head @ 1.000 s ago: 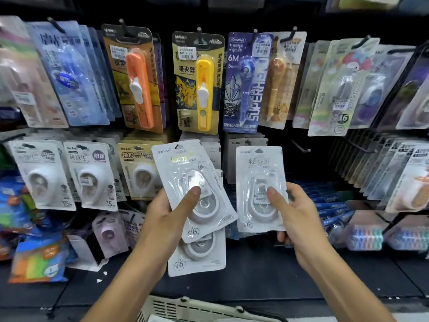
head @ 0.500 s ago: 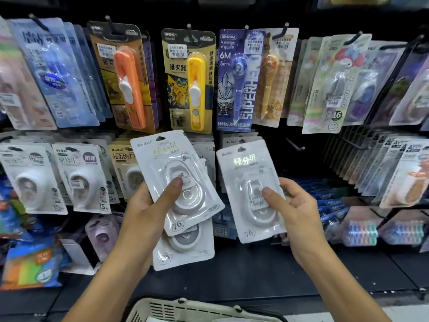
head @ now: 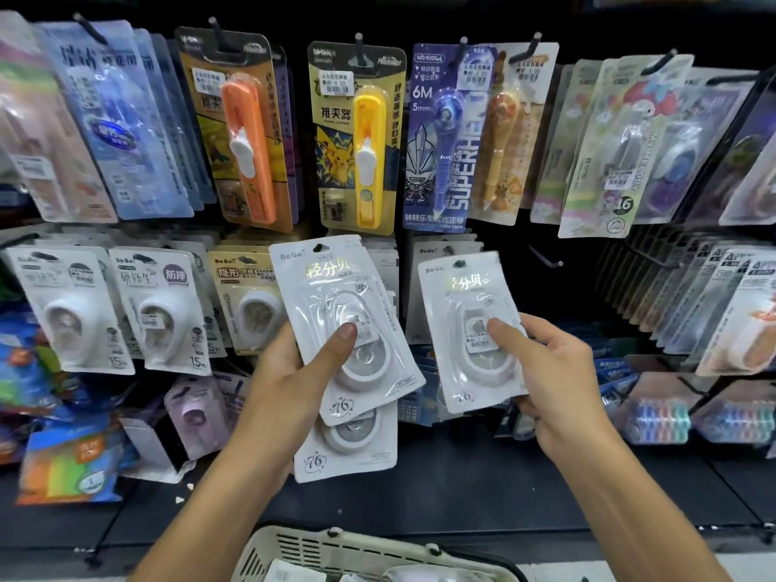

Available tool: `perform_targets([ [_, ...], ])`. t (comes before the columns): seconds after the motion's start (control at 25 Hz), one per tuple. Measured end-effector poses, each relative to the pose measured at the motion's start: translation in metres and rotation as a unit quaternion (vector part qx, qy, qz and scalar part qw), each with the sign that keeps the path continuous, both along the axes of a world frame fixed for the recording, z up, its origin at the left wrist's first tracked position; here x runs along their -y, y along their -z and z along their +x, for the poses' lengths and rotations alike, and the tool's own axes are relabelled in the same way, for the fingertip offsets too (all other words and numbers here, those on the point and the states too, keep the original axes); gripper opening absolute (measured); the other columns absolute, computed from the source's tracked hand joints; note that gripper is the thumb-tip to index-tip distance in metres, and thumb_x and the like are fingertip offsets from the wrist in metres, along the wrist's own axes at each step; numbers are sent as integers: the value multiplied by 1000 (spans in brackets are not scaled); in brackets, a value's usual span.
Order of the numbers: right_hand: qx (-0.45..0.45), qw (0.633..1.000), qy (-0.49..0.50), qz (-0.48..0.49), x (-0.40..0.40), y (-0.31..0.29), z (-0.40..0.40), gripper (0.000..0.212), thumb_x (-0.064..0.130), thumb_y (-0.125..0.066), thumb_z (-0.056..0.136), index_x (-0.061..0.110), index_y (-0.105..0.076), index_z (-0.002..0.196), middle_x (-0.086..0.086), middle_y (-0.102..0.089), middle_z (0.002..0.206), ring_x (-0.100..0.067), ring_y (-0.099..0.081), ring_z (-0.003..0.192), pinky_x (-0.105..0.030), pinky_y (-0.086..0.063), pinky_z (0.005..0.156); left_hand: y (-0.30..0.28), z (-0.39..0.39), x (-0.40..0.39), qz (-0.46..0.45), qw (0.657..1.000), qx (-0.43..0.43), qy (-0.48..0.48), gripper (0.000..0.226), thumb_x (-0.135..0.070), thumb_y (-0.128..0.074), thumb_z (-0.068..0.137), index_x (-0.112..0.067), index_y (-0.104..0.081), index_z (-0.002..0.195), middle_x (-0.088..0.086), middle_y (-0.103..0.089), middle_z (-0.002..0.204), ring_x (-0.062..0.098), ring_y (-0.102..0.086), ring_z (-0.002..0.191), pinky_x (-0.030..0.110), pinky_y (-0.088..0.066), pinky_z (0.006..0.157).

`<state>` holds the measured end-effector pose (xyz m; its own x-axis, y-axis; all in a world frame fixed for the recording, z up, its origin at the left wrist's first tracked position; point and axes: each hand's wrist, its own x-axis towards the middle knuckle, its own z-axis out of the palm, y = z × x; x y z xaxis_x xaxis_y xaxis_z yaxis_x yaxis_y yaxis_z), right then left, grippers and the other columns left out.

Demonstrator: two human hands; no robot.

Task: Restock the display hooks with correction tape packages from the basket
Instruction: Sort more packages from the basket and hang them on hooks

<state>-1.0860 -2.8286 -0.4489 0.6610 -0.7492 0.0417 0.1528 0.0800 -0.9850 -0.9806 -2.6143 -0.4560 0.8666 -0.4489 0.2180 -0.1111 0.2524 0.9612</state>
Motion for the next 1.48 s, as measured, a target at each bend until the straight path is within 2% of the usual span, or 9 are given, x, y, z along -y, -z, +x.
perform_targets([
  [0.2, 4, 999, 39, 16, 1, 7, 1, 33, 16, -75, 89, 21, -65, 120, 4, -77, 93, -13, -70, 59, -22, -50, 43, 1, 0, 1, 10, 1000, 4, 10, 31, -48, -76, 79, -41, -73, 109, -6, -77, 115, 18, -74, 106, 47, -55, 94],
  [0.28, 19, 998, 17, 52, -2, 12, 2, 54, 16, -75, 90, 25, -50, 136, 1, -66, 121, -21, -75, 88, -34, -63, 69, 1, 0, 1, 9, 1000, 5, 12, 33, -48, -75, 74, -43, -73, 107, -7, -78, 113, 16, -75, 103, 41, -57, 88],
  [0.36, 5, 998, -57, 12, -14, 18, 3, 60, 32, -82, 83, 29, -52, 135, 2, -63, 129, -22, -71, 105, -40, -59, 90, 3, -2, 2, 10, 1000, 3, 12, 37, -46, -81, 68, -42, -73, 105, -6, -79, 109, 17, -76, 99, 36, -61, 80],
  [0.52, 3, 972, -230, -51, -46, 28, 7, 49, 39, -89, 70, 31, -71, 114, -1, -76, 104, -21, -75, 96, -23, -57, 75, 11, -6, 8, 40, 998, 12, 37, 54, -36, -98, 59, -37, -72, 106, 0, -79, 107, 22, -77, 97, 33, -63, 75],
  [0.72, 79, 985, -151, 5, -30, 15, 5, 55, 28, -87, 68, 14, -66, 118, -8, -77, 107, -24, -75, 96, -27, -59, 74, 10, -5, 6, 5, 998, -10, 59, 38, -40, -85, 74, -38, -73, 111, 0, -77, 116, 23, -75, 105, 29, -62, 76],
  [0.96, 39, 999, 6, 5, 3, 6, -4, 26, 21, -74, 89, 28, -62, 112, 3, -79, 89, -12, -72, 60, -22, -42, 35, 5, -1, 3, 16, 1000, 14, -9, 35, -36, -76, 75, -42, -72, 108, -7, -78, 113, 16, -74, 105, 46, -55, 93],
  [1.12, 42, 997, 30, -59, 0, 14, -6, 16, 23, -76, 88, 30, -64, 98, 2, -79, 92, -14, -73, 73, -24, -52, 54, 4, -3, 5, 15, 999, 18, -22, 34, -33, -75, 77, -39, -71, 110, -7, -78, 113, 16, -74, 106, 48, -54, 96],
  [1.36, 17, 998, 5, -63, -1, 21, -14, 13, 29, -77, 87, 34, -68, 94, 3, -78, 93, 0, -62, 61, -14, -40, 46, 2, -3, 4, 24, 999, 26, -38, 40, -31, -75, 76, -32, -68, 116, -7, -78, 111, 15, -75, 104, 48, -55, 96],
  [1.48, 8, 996, -8, -90, -7, 20, -9, 17, 34, -78, 86, 40, -67, 97, 5, -77, 98, -2, -62, 65, -22, -41, 55, 2, -4, 6, 27, 999, 21, -38, 40, -30, -74, 76, -30, -67, 116, -7, -78, 110, 15, -75, 103, 48, -56, 95],
])
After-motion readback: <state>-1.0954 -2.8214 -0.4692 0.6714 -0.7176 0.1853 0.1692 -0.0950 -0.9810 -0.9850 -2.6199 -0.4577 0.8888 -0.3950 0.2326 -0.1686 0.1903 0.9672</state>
